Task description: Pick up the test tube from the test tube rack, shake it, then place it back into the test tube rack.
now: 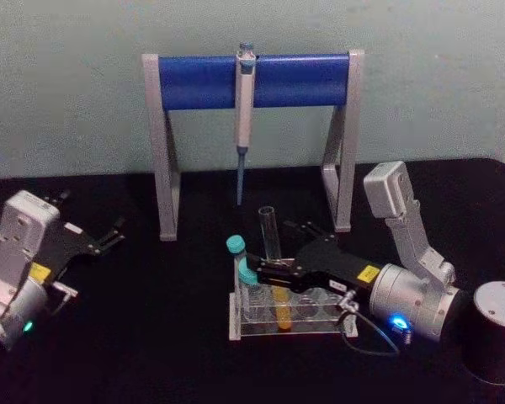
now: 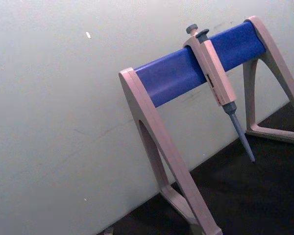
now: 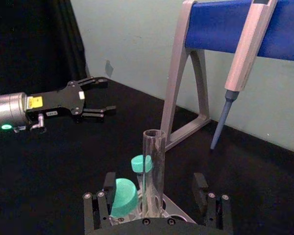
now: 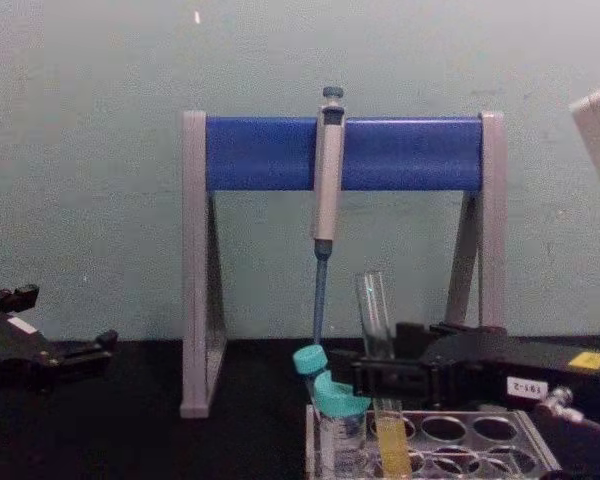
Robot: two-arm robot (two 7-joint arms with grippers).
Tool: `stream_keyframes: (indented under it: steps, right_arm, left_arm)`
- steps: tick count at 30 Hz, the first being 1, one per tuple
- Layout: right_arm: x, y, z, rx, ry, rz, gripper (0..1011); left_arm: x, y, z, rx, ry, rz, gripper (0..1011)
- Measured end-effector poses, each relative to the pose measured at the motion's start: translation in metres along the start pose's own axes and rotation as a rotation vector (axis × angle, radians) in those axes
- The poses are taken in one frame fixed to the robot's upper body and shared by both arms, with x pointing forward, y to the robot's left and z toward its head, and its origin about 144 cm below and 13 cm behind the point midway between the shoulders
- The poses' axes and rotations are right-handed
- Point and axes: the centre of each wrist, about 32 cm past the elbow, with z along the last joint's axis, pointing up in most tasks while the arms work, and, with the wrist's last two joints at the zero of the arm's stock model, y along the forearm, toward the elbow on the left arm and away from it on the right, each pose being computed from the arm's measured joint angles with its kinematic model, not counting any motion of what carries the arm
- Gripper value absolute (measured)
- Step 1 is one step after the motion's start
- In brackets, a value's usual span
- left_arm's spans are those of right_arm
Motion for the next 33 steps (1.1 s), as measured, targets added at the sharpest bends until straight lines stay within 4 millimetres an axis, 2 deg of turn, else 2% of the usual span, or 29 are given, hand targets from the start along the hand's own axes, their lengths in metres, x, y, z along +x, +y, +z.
stream_keyframes:
  steps: [8,13,17,18,21,24,27,28,30,33]
  right_arm:
    - [0.0002,-0.0002,0.0000,0.000,0.000,0.000,1000]
    - [0.0003,-0.0004,-0.0001,0.000,-0.001,-0.001,903]
    - [0.0004,-0.0006,-0.0002,0.000,-0.001,-0.001,795]
    - [0.0004,-0.0007,-0.0002,0.000,-0.001,-0.001,738]
    - [0.0004,-0.0007,-0.0002,0.000,-0.001,-0.001,681]
    - [0.0003,-0.0007,-0.0002,0.001,-0.001,0.000,541]
    - [0.0003,-0.0007,-0.0001,0.001,-0.001,0.000,474]
    - [0.0003,-0.0007,-0.0001,0.001,-0.001,0.000,413]
    - [0.0002,-0.0007,-0.0001,0.002,-0.001,0.000,381]
    - [0.0002,-0.0007,0.0000,0.002,-0.001,0.000,251]
  left_arm:
    - [0.0000,0.0000,0.0000,0.000,0.000,0.000,1001]
    - [0.0000,0.0000,0.0000,0.000,0.000,0.000,1001]
    - [0.0000,0.0000,0.0000,0.000,0.000,0.000,1001]
    - [0.0000,0.0000,0.0000,0.000,0.000,0.000,1001]
    - [0.0000,0.0000,0.0000,0.000,0.000,0.000,1001]
    - [0.0000,0.0000,0.0000,0.000,0.000,0.000,1001]
    - [0.0000,0.0000,0.0000,0.000,0.000,0.000,1001]
    - [0.0000,0.0000,0.0000,0.000,0.000,0.000,1001]
    - [0.0000,0.0000,0.0000,0.000,0.000,0.000,1001]
    - [0.0000,0.0000,0.0000,0.000,0.000,0.000,1001]
